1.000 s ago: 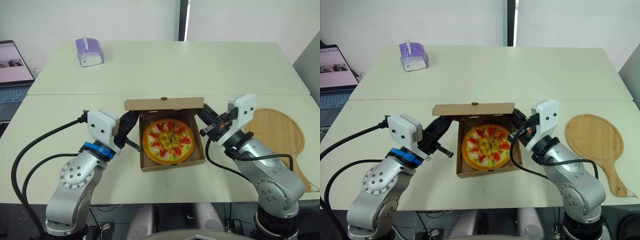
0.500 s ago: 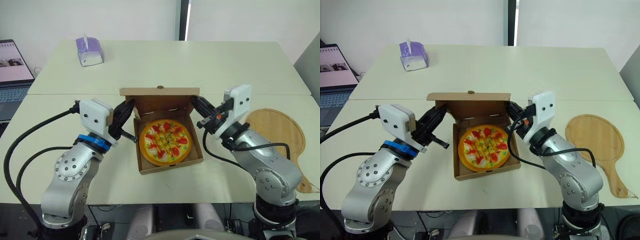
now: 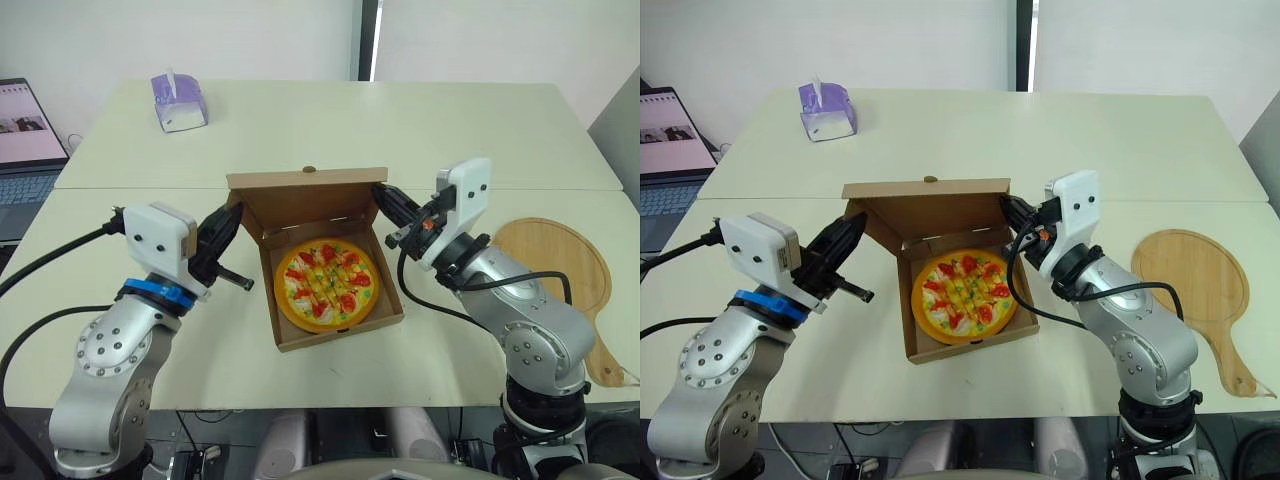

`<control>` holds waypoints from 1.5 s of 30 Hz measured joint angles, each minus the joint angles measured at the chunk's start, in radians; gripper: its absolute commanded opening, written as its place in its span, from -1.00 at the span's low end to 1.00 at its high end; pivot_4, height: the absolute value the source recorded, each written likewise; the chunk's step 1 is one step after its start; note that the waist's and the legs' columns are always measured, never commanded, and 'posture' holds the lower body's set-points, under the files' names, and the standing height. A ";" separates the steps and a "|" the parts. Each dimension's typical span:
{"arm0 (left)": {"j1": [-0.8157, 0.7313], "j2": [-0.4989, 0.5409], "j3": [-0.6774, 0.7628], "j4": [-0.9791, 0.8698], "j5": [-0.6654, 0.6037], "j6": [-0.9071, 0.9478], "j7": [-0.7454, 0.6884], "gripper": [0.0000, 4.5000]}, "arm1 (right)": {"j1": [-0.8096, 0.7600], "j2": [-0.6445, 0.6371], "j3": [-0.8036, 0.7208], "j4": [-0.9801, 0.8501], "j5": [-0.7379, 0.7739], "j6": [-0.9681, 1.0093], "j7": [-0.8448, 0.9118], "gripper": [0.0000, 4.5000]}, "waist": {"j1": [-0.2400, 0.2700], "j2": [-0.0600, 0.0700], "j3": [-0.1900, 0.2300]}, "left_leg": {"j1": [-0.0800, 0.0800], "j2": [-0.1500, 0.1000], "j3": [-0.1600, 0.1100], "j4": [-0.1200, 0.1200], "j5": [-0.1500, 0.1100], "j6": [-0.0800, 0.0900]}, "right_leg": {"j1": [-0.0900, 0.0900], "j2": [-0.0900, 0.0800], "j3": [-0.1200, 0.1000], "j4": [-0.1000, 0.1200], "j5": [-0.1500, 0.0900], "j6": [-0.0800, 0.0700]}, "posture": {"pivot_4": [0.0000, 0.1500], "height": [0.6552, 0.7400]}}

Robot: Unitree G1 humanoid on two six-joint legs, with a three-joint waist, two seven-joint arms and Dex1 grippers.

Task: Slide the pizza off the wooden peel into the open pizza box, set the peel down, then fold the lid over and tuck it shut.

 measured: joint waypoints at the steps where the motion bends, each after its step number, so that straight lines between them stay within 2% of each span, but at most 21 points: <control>1: 0.002 -0.007 -0.008 0.000 0.000 -0.001 0.000 -0.99 | 0.013 -0.004 0.000 -0.008 0.000 0.001 0.000 -1.00 | 0.001 0.000 0.000 | 0.000 0.000 0.000 0.000 0.000 0.000 | 0.000 0.000 0.000 0.000 0.000 0.000 | 1.00 1.00; 16: 0.073 -0.024 -0.051 -0.020 0.001 -0.030 -0.016 -0.99 | 0.163 -0.038 0.011 -0.079 0.008 -0.021 0.021 -1.00 | 0.001 -0.001 -0.001 | 0.001 0.000 0.000 0.000 0.000 0.000 | 0.001 0.000 0.000 0.000 0.000 0.000 | 1.00 1.00; 25: 0.194 -0.012 -0.062 -0.038 0.039 -0.109 -0.060 -0.99 | 0.246 -0.077 0.020 -0.113 0.007 -0.040 0.041 -1.00 | 0.001 -0.002 -0.001 | 0.001 0.000 0.000 0.000 0.000 0.000 | 0.001 0.000 0.000 -0.001 -0.001 0.001 | 1.00 1.00; 26: 0.201 -0.012 -0.068 -0.037 0.046 -0.117 -0.062 -0.99 | 0.254 -0.086 0.023 -0.113 0.005 -0.049 0.045 -1.00 | 0.001 -0.002 -0.001 | 0.001 0.000 0.000 0.000 0.000 0.000 | 0.001 0.000 0.000 -0.001 -0.003 0.005 | 1.00 1.00; 33: 0.253 -0.013 -0.093 -0.007 0.101 -0.206 -0.101 -0.99 | 0.336 -0.185 0.073 -0.090 -0.079 -0.190 0.147 -1.00 | 0.002 -0.003 -0.002 | 0.001 0.000 0.001 0.000 0.000 0.001 | 0.002 0.000 0.000 -0.001 -0.004 0.006 | 1.00 1.00; 39: 0.297 -0.015 -0.113 0.036 0.131 -0.289 -0.126 -0.99 | 0.374 -0.189 0.085 -0.033 -0.115 -0.291 0.201 -1.00 | 0.004 -0.005 -0.003 | 0.001 0.000 0.001 0.000 0.000 0.001 | 0.002 0.000 0.000 -0.001 -0.004 0.006 | 1.00 1.00; 45: 0.319 -0.016 -0.115 0.075 0.151 -0.351 -0.144 -0.99 | 0.404 -0.188 0.089 -0.019 -0.116 -0.303 0.234 -1.00 | 0.005 -0.005 -0.003 | 0.001 0.000 0.001 0.000 0.000 0.001 | 0.002 0.000 0.000 -0.001 -0.004 0.006 | 1.00 1.00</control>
